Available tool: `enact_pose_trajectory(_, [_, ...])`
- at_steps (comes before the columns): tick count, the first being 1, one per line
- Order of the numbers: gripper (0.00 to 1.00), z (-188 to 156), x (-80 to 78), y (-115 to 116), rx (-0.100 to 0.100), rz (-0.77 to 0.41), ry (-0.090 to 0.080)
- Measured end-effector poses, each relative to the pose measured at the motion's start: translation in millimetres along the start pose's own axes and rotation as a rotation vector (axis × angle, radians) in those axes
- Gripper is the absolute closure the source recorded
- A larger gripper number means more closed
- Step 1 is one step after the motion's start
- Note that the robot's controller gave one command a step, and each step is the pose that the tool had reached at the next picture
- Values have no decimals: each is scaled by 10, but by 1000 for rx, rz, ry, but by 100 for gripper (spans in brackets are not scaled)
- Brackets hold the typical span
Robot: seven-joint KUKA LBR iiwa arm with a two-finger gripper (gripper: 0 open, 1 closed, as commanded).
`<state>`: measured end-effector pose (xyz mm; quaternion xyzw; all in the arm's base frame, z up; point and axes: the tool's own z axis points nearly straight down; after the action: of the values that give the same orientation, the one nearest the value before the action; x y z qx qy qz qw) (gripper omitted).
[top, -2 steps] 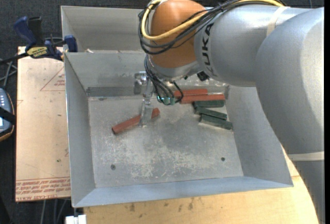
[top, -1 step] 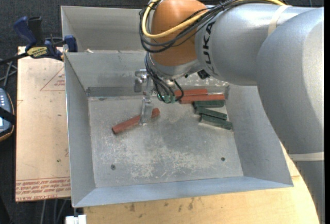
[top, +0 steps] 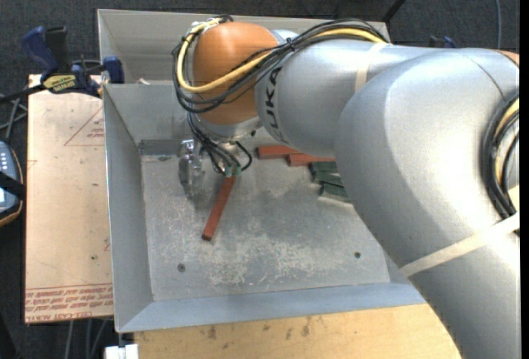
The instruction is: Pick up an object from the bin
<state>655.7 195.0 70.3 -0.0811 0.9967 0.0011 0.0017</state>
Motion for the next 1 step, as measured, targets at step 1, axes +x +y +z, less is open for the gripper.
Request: enact_pose_trajectory(1, [0, -1, -1, -6, 0, 1, 0])
